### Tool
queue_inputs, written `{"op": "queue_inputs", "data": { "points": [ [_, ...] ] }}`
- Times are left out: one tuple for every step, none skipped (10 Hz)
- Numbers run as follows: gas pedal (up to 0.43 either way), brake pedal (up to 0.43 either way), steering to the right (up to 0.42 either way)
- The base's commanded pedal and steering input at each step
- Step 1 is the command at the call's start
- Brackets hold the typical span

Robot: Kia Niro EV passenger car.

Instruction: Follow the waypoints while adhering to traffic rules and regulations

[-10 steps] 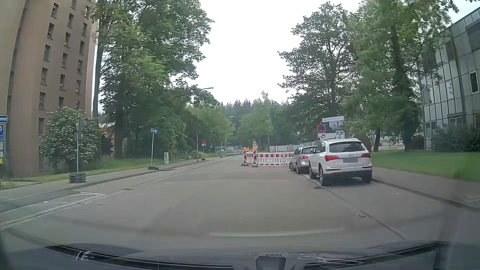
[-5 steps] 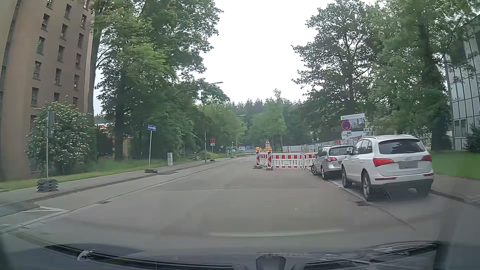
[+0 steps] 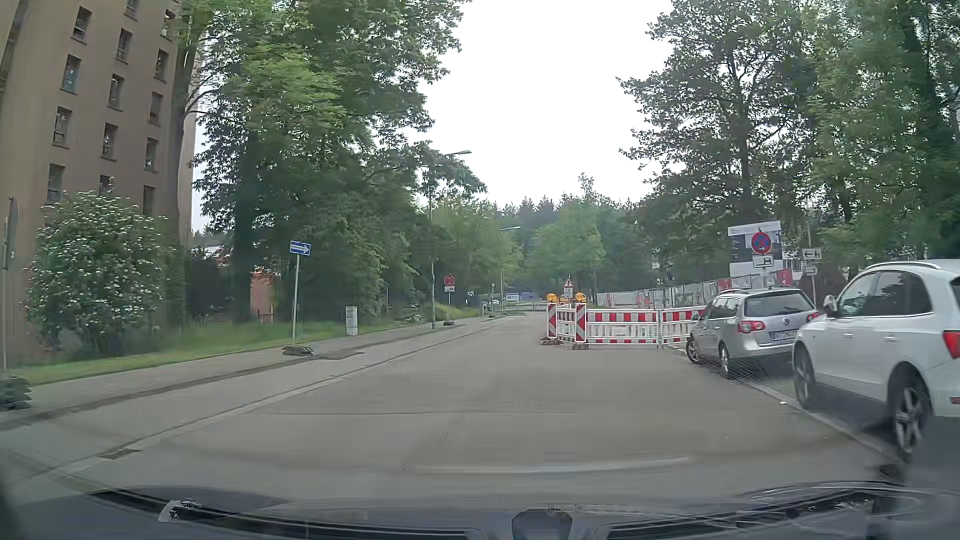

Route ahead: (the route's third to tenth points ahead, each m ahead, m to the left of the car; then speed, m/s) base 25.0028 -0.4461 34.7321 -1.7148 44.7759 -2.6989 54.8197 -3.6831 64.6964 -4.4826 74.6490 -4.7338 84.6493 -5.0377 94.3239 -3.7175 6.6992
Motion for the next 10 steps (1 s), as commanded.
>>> {"op": "queue_inputs", "data": {
  "points": [
    [0.067,0.0,-0.059],
    [0.067,0.0,-0.053],
    [0.067,0.0,-0.046],
    [0.067,0.0,-0.04],
    [0.067,0.0,-0.031],
    [0.067,0.0,-0.022],
    [0.067,0.0,-0.017],
    [0.067,0.0,-0.011],
    [0.067,0.0,-0.008],
    [0.067,0.0,-0.004]
  ]
}}
